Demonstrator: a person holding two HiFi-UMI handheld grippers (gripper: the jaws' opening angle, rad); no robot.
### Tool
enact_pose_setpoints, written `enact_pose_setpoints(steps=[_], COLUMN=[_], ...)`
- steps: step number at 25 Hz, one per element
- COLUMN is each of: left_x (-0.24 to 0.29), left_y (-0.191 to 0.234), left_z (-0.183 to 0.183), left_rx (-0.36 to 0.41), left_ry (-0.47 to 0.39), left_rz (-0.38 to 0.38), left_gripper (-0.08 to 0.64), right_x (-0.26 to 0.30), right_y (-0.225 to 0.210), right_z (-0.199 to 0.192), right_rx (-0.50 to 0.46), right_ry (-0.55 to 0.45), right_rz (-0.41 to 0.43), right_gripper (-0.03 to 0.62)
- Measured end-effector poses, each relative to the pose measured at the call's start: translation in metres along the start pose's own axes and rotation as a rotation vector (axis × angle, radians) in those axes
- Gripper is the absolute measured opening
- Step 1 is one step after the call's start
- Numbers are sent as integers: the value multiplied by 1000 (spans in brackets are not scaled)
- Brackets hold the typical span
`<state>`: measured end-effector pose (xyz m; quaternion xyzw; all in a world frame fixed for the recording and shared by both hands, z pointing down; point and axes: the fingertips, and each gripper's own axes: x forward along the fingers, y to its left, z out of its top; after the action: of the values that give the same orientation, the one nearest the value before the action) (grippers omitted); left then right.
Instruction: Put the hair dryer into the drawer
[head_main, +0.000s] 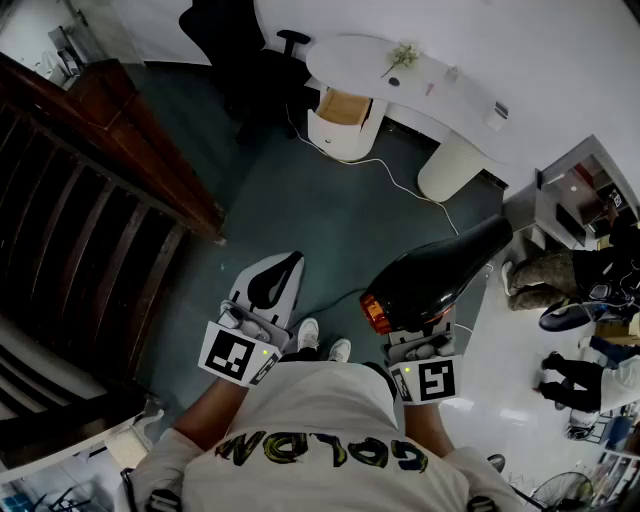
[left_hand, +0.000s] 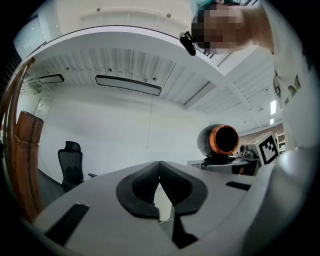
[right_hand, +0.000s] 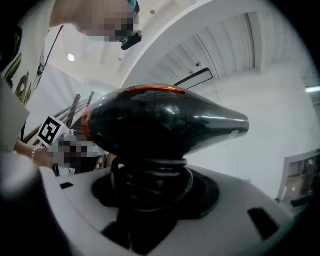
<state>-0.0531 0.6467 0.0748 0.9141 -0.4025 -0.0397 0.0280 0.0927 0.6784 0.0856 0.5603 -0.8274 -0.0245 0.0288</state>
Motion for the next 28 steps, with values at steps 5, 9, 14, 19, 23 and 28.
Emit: enact_pose_setpoints(steps=[5,9,14,19,23,28], left_x=[5,13,31,65,102,164], left_y=[16,27,40,55,74,98], left_z=[-3,-2,-4,-6,-9,-14], left_rx=[-10,0,-13,-15,-8,4], left_ry=[1,7,9,11,15,24], left_rz=[-8,-27,-43,-44,-37,-31], left_gripper=[12,12,12,12,12,12], right_x=[20,32,53,84,118,167], right_y=[0,-4,-14,-35,-60,-104], right_z=[0,0,-4,-10,-15,-22], right_rx=[39,26,20,27,10,26], right_ry=[-19,-10,-1,0,0,-8], right_rz=[3,-19,-21,-18,-8,3], right_gripper=[260,261,261,262,262,262])
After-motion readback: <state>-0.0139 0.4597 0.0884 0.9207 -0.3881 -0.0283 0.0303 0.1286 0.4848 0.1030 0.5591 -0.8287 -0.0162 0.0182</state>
